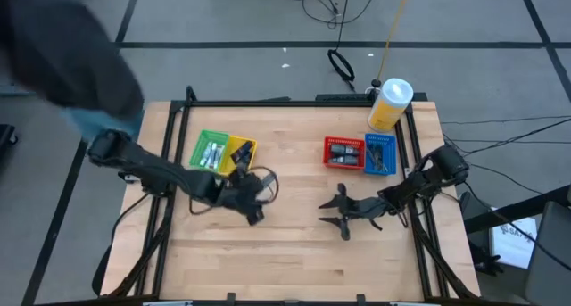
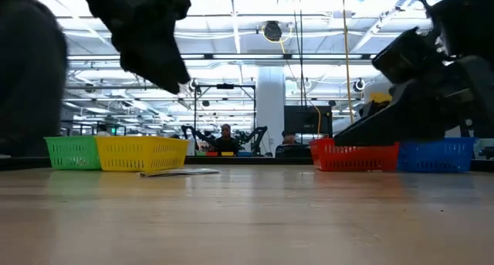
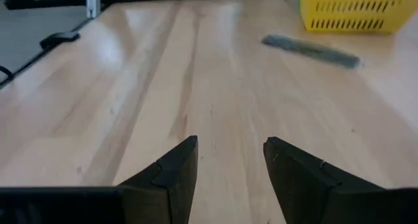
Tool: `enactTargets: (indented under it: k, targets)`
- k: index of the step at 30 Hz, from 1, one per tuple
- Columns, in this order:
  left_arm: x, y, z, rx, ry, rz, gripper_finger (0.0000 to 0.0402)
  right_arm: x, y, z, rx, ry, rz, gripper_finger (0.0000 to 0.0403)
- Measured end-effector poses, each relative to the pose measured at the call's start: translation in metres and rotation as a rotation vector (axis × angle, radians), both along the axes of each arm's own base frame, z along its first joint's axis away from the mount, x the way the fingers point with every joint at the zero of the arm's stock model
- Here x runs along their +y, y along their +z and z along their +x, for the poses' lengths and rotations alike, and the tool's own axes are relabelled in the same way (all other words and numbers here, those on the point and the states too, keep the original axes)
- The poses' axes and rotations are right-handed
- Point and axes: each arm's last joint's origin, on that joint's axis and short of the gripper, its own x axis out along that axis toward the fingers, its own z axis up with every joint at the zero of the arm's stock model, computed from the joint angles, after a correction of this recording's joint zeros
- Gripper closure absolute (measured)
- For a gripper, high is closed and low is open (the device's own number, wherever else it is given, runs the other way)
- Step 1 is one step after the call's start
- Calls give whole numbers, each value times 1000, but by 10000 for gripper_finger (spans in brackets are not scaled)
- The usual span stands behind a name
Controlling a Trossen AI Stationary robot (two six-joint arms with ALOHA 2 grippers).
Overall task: Pick & Place Travel size toiletries
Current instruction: Put the comb into the blue bin
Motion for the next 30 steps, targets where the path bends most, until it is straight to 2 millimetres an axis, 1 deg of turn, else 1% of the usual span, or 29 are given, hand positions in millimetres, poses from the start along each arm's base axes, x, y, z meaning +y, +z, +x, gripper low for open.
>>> enactTargets:
  k: [3,5,8,10,13,16,18,20,24,26,30]
  targets:
    - [-13,-22,11,-35,3,-35,163,1,7,-4,-25,15,-14,234]
    - [-14,-36,22,-32,-5,-66,186,-1,10,-7,-39,14,-15,234]
    - [-4,-59,35,20,32,-78,238,-3,14,-11,-53,14,-14,234]
    - [6,-68,41,75,68,-75,276,-3,16,-11,-61,13,-11,234]
    - [21,-75,47,128,124,-56,335,-3,17,-12,-65,12,-8,234]
    - [33,-80,49,173,182,-1,386,-3,17,-12,-61,10,-3,234]
    - [38,-81,48,183,225,38,394,-3,17,-12,-60,9,-3,234]
    - [44,-80,46,191,259,61,389,-3,16,-12,-52,9,-5,234]
    - [47,-81,43,212,298,106,392,-3,16,-12,-50,8,-6,234]
    - [49,-83,42,223,304,100,398,-3,16,-12,-49,7,-6,234]
    - [50,-90,39,266,310,70,393,-3,16,-12,-48,7,-6,234]
